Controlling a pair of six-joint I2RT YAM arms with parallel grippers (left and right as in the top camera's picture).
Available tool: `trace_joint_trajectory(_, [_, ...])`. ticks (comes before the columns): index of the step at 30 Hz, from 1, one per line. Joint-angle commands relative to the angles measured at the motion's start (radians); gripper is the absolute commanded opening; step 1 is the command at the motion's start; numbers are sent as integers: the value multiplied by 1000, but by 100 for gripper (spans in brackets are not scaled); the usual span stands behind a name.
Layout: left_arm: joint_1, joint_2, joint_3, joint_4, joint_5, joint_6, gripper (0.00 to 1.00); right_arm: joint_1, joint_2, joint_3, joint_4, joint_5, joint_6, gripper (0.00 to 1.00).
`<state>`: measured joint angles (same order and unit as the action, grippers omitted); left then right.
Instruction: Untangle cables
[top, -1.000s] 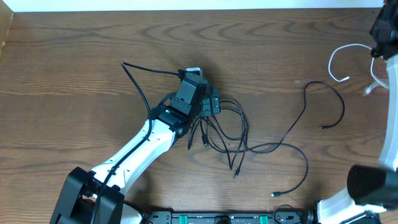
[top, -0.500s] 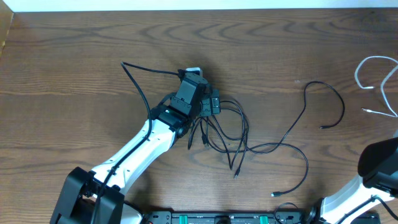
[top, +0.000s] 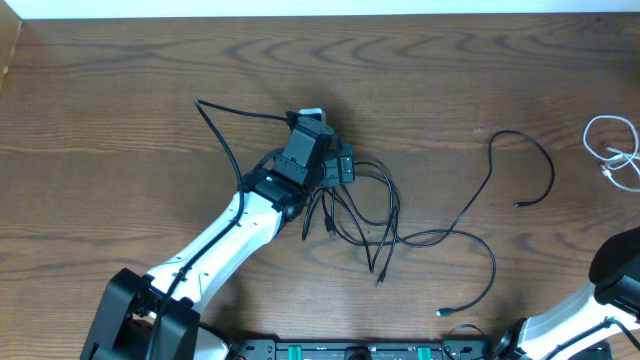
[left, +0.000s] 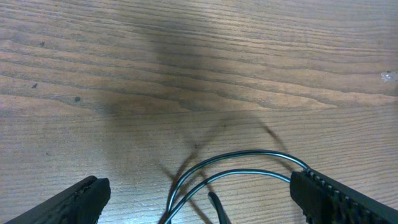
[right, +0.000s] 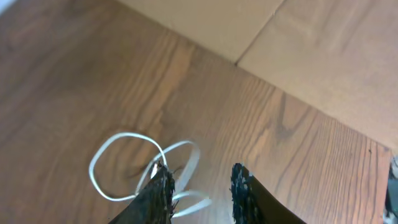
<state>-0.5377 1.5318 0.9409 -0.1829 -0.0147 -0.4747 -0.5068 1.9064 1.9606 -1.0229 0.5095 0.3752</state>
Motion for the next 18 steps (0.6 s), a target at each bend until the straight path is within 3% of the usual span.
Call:
trace_joint_trajectory(1, [5, 4, 3, -3, -17, 2, 98, -10, -6, -40, 2, -12, 10, 26])
trace_joint_trajectory(11, [5, 4, 3, -3, -17, 2, 98, 43, -6, -45, -105, -377, 14, 29])
trace_joint_trajectory(13, [5, 4, 3, -3, -17, 2, 98, 80, -6, -46, -150, -468, 14, 37])
trace_joint_trajectory(15, [5, 4, 3, -3, -17, 2, 98, 116, -6, -46, -193, -526, 13, 52])
trace_joint_trajectory(18, [5, 4, 3, -3, -17, 2, 98, 178, -6, -48, -271, -572, 13, 63])
